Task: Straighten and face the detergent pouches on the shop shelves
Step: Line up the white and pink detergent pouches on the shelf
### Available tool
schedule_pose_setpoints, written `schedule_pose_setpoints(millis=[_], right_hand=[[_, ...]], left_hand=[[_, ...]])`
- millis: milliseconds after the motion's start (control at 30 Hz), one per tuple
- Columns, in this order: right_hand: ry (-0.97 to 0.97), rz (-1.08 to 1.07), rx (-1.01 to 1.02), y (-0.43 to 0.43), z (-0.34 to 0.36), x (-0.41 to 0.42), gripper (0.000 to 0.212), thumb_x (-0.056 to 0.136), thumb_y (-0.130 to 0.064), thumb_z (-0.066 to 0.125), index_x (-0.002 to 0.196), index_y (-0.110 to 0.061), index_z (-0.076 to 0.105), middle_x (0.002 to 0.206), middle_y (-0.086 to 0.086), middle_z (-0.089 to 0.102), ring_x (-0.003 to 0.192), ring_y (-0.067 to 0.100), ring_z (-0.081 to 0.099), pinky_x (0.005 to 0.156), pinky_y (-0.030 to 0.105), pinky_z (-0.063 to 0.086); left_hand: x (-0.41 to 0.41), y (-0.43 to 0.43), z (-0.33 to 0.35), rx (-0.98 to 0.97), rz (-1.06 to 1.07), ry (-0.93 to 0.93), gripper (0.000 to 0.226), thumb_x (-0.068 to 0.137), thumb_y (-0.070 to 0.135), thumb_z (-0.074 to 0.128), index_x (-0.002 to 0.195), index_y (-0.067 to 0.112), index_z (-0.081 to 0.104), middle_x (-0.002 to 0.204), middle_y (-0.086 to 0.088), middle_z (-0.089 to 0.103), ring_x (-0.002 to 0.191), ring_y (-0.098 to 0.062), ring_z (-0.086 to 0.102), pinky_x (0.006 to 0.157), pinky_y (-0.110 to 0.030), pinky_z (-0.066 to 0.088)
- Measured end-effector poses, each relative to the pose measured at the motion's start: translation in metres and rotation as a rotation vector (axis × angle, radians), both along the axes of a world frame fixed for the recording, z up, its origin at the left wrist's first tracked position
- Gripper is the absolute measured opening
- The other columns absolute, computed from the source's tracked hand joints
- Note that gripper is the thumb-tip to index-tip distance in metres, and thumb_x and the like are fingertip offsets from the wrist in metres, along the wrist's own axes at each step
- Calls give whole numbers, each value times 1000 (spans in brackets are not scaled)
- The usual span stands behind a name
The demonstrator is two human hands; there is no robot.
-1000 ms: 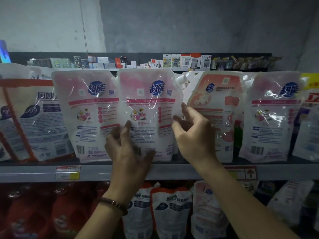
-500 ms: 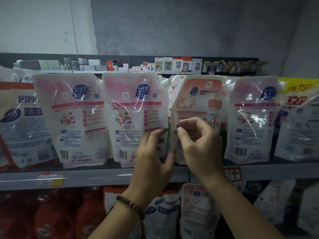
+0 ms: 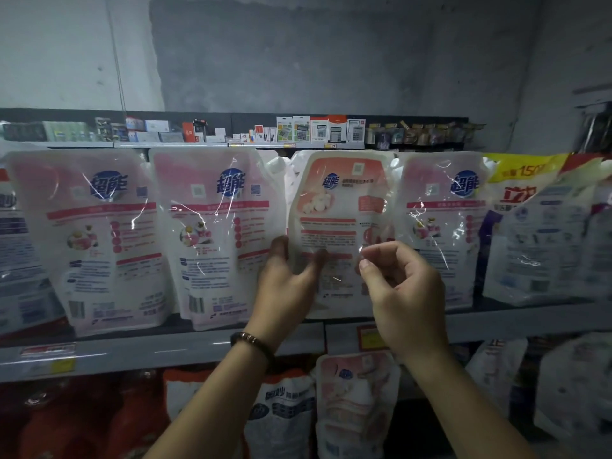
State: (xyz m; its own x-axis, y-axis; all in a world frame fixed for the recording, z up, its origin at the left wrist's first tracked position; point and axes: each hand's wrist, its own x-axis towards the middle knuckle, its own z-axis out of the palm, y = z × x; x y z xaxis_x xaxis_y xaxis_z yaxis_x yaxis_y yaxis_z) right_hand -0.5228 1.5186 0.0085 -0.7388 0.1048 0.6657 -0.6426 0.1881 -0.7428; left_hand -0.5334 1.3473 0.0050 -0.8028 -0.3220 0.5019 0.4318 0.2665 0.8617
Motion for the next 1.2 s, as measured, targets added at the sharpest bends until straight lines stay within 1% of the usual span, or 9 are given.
schedule_pose_setpoints(millis=[200,367,433,600,700,800,867,1000,1200], right_hand=[[-89,121,134,16,-2,-5,39,98,-28,74,133,-37,63,111,-18,74,105,-3,68,92,22,57],[-127,207,209,20,-3,-9,47,97,-31,76,133,-50,52,127,-25,65,112,-13,61,84,-2,44],[-124,226,209,21,-1,-9,49,97,-31,76,132,-52,50,126,-27,64,110,-19,59,82,-5,42],[-74,233,185,20,7,-9,53,98,-35,74,128,-67,43,106,-48,59,101,-19,62,85,3,46],[0,243,203,18,6,-9,65,102,-30,69,151,-57,37,121,-50,50,108,-14,63,89,6,52],[50,295,154,18,4,-11,61,104,-29,62,158,-45,40,131,-29,60,108,-2,72,89,21,61],[79,305,81,18,5,-11,55,104,-28,61,156,-39,46,127,-14,69,102,0,75,84,21,62],[169,111,-6,25,5,-17,49,105,-24,64,151,-37,52,126,-16,67,110,7,71,86,36,65],[117,99,-240,51,5,-9,37,95,-27,78,126,-15,62,105,-3,76,90,5,76,69,24,63]], left_hand=[[-12,8,-6,186,6,50,25,98,28,76,121,19,68,111,1,80,103,-15,78,92,-45,64],[-14,13,-12,230,90,153,16,100,33,73,101,17,68,95,-7,78,92,-32,76,76,-50,64],[-12,16,-14,243,105,211,16,100,33,73,94,20,67,91,-9,75,88,-37,74,74,-54,63],[1,21,-11,298,85,313,7,103,22,67,102,15,68,98,-9,76,88,-27,73,70,-38,61],[9,19,-10,280,126,367,13,102,24,68,100,11,67,98,-10,76,90,-28,75,74,-42,65],[18,22,-7,317,141,392,18,99,28,69,94,11,64,95,-15,74,86,-29,74,70,-43,65],[23,25,-3,346,140,395,16,100,27,69,94,13,64,92,-15,75,81,-31,72,66,-42,63],[34,34,2,380,89,411,11,103,18,67,93,15,65,94,-19,76,82,-33,74,67,-42,64],[46,61,-1,441,17,416,7,102,13,66,95,14,65,96,-14,79,87,-28,76,70,-33,64]])
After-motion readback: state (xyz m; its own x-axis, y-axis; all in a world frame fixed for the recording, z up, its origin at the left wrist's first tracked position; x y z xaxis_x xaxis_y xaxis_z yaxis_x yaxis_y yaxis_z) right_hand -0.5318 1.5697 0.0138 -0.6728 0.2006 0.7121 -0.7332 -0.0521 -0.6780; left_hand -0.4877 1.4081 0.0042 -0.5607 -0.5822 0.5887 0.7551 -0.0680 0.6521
